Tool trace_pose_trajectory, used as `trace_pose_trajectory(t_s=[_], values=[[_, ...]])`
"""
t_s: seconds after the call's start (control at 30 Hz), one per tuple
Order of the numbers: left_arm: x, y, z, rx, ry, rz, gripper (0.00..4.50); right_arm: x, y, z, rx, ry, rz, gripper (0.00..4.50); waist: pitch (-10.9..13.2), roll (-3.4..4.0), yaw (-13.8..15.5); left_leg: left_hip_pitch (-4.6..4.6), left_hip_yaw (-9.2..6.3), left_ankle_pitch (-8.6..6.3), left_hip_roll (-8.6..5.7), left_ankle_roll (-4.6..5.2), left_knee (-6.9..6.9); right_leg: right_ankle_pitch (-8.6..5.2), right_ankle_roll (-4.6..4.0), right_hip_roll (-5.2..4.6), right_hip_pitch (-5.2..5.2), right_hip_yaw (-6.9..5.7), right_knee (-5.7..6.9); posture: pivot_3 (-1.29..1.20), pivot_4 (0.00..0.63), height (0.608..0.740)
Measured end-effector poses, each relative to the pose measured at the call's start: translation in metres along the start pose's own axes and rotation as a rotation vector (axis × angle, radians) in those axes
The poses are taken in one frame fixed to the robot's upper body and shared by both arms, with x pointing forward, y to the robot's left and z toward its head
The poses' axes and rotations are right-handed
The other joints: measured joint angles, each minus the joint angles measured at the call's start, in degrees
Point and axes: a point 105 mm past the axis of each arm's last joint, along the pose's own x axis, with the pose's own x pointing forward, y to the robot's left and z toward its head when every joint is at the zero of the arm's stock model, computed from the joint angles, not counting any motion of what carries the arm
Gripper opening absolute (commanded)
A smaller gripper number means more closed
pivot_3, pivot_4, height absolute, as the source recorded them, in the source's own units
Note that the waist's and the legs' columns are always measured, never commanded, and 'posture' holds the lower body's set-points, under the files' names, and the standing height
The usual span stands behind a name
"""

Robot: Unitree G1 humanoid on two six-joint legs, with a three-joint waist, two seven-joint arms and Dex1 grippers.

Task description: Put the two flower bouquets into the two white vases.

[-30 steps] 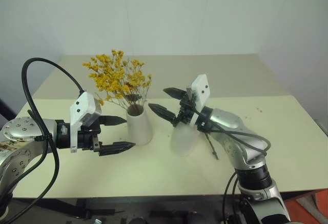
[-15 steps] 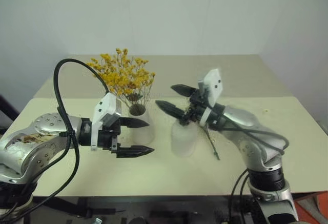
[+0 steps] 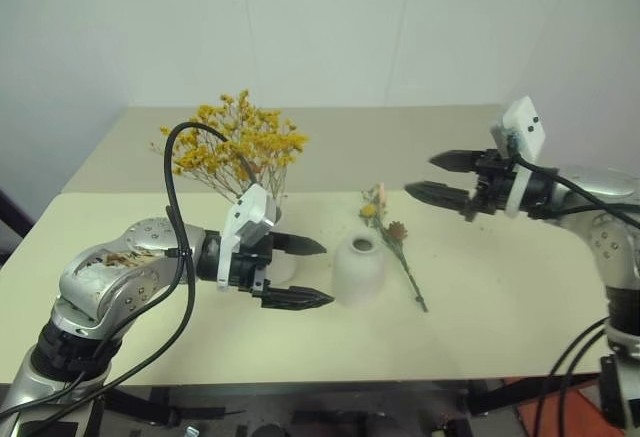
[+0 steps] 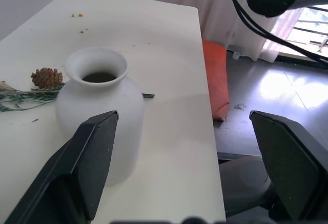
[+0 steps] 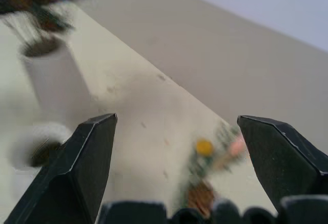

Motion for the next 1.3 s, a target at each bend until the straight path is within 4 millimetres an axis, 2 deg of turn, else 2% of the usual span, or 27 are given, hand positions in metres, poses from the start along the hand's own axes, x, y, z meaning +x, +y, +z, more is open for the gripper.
trace_pose_trajectory(t_s=[0.07, 0.13, 0.3, 0.77, 0.83, 0.9, 1.07, 1.23, 1.3], values=[[0.000, 0.002, -0.001, -0.002, 0.002, 0.006, 4.50, 0.003, -0.014, -0.028, 0.078, 0.176, -0.063, 4.44, 0.00, 0.00, -0.17, 0.00, 0.06, 0.00, -0.01, 0.00, 0.02, 0.00, 0.00, -0.01, -0.03, 0.06, 0.01, 0.00, 0.150, 0.740], [0.001, 0.002, -0.001, 0.000, 0.006, 0.009, 4.50, 0.006, -0.017, -0.050, 0.142, 0.306, -0.091, 4.44, 0.02, 0.00, -0.11, -0.04, 0.05, 0.00, 0.00, 0.00, 0.01, 0.00, -0.01, 0.00, -0.08, 0.05, 0.01, 0.00, 0.150, 0.740], [0.002, 0.006, 0.004, 0.015, 0.004, 0.012, 4.50, 0.021, 0.007, -0.084, 0.210, 0.492, -0.016, 4.44, 0.03, 0.00, -0.04, -0.13, 0.04, 0.00, -0.05, 0.00, 0.05, 0.02, 0.05, -0.06, -0.09, 0.05, -0.04, 0.00, 0.150, 0.740], [0.005, 0.014, 0.008, 0.049, 0.011, 0.043, 4.50, 0.060, 0.038, -0.106, 0.242, 0.569, 0.059, 4.44, 0.03, 0.01, 0.04, -0.12, 0.04, 0.00, -0.04, 0.00, 0.07, 0.03, 0.07, -0.04, -0.09, 0.04, -0.02, 0.00, 0.150, 0.740], [0.005, 0.014, 0.008, 0.050, 0.012, 0.046, 4.50, 0.064, 0.037, -0.105, 0.222, 0.568, 0.051, 4.08, 0.03, 0.00, 0.04, -0.12, 0.04, 0.00, -0.04, 0.00, 0.07, 0.03, 0.07, -0.04, -0.08, 0.04, -0.03, 0.00, 0.150, 0.740], [0.005, 0.015, 0.008, 0.051, 0.014, 0.050, 4.50, 0.068, 0.035, -0.106, 0.192, 0.563, 0.029, 3.53, 0.03, 0.00, 0.01, -0.09, 0.04, 0.00, -0.04, 0.00, 0.07, 0.03, 0.07, -0.04, -0.07, 0.04, -0.02, 0.00, 0.150, 0.740], [0.005, 0.015, 0.007, 0.046, 0.019, 0.053, 4.50, 0.077, 0.025, -0.106, 0.158, 0.539, -0.063, 1.74, 0.02, 0.00, -0.10, -0.05, 0.04, 0.00, -0.04, 0.00, 0.07, 0.04, 0.07, -0.03, -0.05, 0.06, 0.02, 0.00, 0.150, 0.740], [0.005, 0.015, 0.009, 0.052, 0.019, 0.053, 4.50, 0.072, 0.009, -0.101, 0.200, 0.491, -0.151, 0.02, 0.03, 0.00, 0.09, -0.14, 0.04, 0.00, -0.04, 0.00, 0.07, 0.04, 0.07, -0.04, -0.12, 0.05, 0.00, 0.00, 0.150, 0.740], [0.005, 0.016, 0.010, 0.056, 0.019, 0.054, 4.50, 0.070, 0.004, -0.094, 0.233, 0.445, -0.177, 0.02, 0.03, 0.00, 0.11, -0.14, 0.04, 0.00, -0.04, 0.00, 0.07, 0.04, 0.06, -0.04, -0.11, 0.05, 0.00, 0.00, 0.150, 0.740]])
